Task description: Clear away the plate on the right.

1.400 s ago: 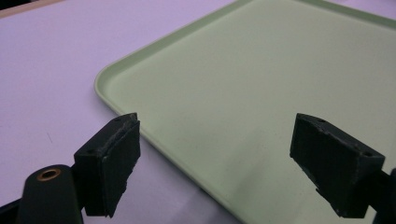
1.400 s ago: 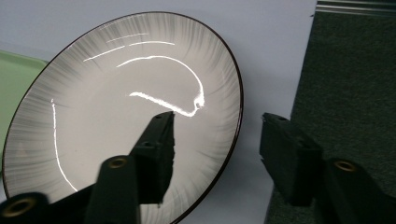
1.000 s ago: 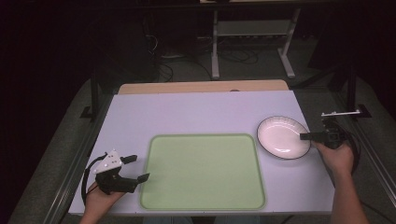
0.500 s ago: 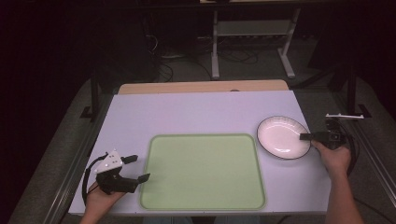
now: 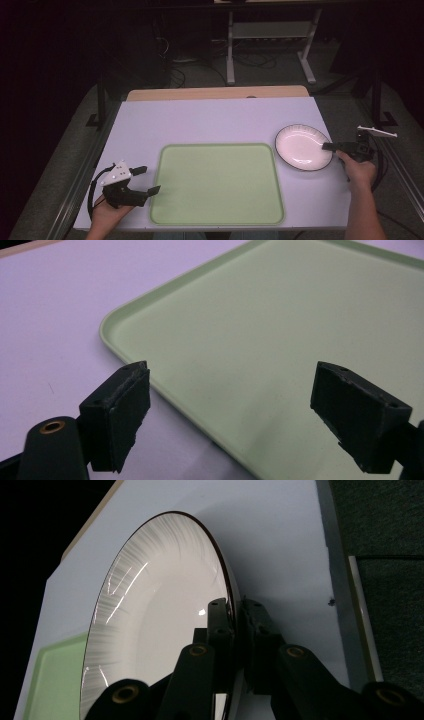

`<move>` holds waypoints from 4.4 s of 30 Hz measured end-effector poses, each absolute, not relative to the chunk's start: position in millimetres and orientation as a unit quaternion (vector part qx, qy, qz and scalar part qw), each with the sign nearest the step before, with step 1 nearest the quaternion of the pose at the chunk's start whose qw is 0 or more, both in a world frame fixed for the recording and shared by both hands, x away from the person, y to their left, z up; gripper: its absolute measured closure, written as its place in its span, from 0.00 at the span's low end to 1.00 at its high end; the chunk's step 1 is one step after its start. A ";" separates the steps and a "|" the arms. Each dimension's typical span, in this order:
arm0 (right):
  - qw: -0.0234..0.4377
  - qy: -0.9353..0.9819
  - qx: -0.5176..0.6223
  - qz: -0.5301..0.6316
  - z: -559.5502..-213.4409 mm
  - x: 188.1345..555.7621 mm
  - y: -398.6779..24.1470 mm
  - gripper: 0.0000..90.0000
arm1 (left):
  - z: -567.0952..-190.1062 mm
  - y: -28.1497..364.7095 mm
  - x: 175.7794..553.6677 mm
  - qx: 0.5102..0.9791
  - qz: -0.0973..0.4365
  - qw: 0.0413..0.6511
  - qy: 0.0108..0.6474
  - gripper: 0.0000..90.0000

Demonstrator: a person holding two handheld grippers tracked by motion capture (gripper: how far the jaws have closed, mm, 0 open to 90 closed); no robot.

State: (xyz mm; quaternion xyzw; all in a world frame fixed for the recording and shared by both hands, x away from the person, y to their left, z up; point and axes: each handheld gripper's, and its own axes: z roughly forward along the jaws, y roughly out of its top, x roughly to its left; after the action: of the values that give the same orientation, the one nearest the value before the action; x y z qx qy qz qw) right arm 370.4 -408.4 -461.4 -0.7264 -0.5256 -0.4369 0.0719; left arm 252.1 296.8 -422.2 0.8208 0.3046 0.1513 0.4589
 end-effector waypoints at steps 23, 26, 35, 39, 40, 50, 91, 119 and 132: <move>0.060 -0.478 -0.734 -0.479 -440.7 360.5 -413.4 0.91 | -421.5 298.0 251.9 0.818 0.153 0.462 0.305 0.18; 0.057 -0.482 -0.728 -0.484 -433.8 359.6 -413.7 0.90 | -421.2 298.4 251.5 0.818 0.153 0.463 0.306 0.18; 0.061 -0.495 -0.705 -0.504 -423.0 353.1 -407.9 0.90 | -420.7 298.7 250.9 0.817 0.155 0.463 0.307 0.18; 0.067 -0.511 -0.689 -0.509 -418.2 351.0 -402.6 0.90 | -420.6 299.1 250.9 0.817 0.155 0.463 0.307 0.18; 0.068 -0.515 -0.686 -0.509 -416.5 350.4 -401.0 0.90 | -420.6 299.1 251.0 0.817 0.155 0.463 0.307 0.18; 0.075 -0.545 -0.655 -0.518 -396.8 343.8 -382.9 0.90 | -420.1 299.5 250.5 0.817 0.158 0.463 0.306 0.18; 0.103 -0.621 -0.555 -0.544 -335.1 349.4 -257.0 0.89 | -419.9 301.3 251.2 0.814 0.158 0.467 0.308 0.18; 0.119 -0.648 -0.553 -0.509 -385.6 358.0 -174.9 0.88 | -420.0 301.0 251.7 0.814 0.157 0.467 0.307 0.18; 0.120 -0.655 -0.560 -0.493 -405.7 355.8 -156.0 0.88 | -419.9 300.9 251.8 0.815 0.156 0.467 0.306 0.18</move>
State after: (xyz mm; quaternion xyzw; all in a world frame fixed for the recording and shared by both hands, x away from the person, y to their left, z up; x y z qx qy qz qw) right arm 355.8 -156.0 -405.7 -0.5600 -0.6552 -0.4927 0.1197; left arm 251.8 300.9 -419.9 0.8145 0.3064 0.1563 0.4672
